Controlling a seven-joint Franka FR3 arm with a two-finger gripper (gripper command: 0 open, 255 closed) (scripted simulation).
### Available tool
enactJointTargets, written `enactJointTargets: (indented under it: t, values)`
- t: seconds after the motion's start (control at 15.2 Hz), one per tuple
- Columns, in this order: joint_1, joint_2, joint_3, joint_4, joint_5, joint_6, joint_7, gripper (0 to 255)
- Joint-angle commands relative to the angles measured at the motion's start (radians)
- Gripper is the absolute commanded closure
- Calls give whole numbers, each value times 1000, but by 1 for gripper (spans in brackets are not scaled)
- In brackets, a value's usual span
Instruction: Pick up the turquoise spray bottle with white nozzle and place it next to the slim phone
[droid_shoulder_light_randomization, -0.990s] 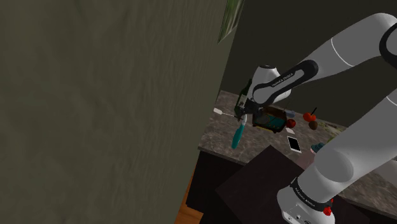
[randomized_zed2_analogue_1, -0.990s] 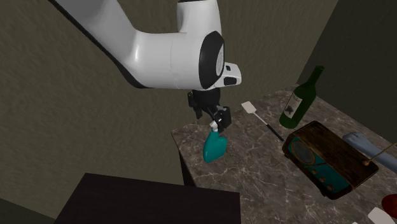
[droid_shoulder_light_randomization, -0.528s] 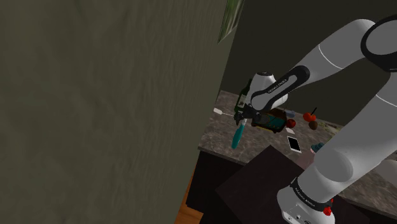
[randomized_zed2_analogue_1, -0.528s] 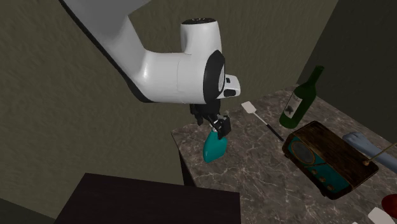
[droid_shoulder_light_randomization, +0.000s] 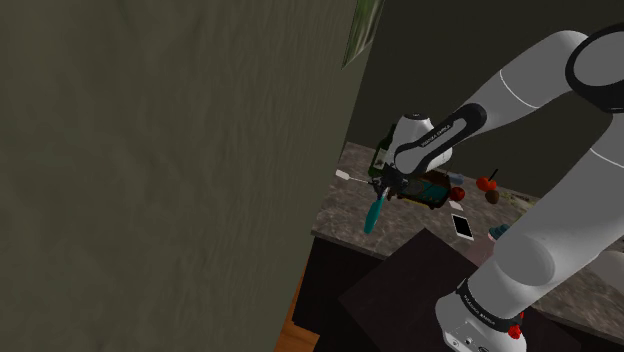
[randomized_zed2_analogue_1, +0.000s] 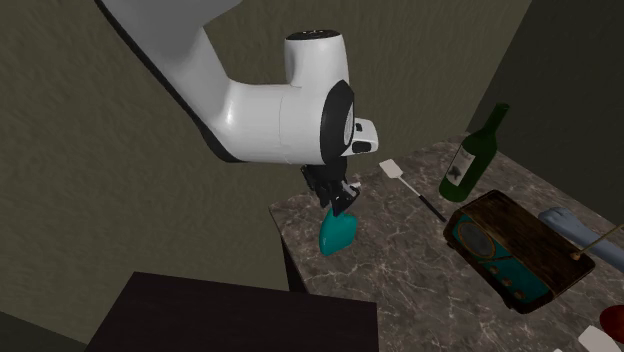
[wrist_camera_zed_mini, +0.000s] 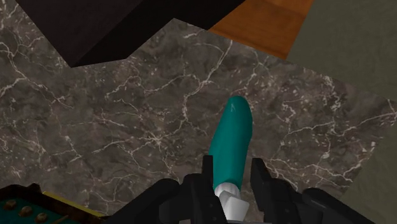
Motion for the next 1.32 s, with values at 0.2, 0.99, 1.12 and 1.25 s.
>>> enactJointTargets:
  t: [0.2, 0.99, 1.12, 1.25]
  values:
    - [0, 0, 0, 0, 0, 0, 0, 255]
    - [6, -115, 4, 10, 39, -124, -38, 255]
    - [8, -142, 5, 15, 47, -155, -46, 255]
    - [9, -167, 5, 21, 53, -187, -53, 255]
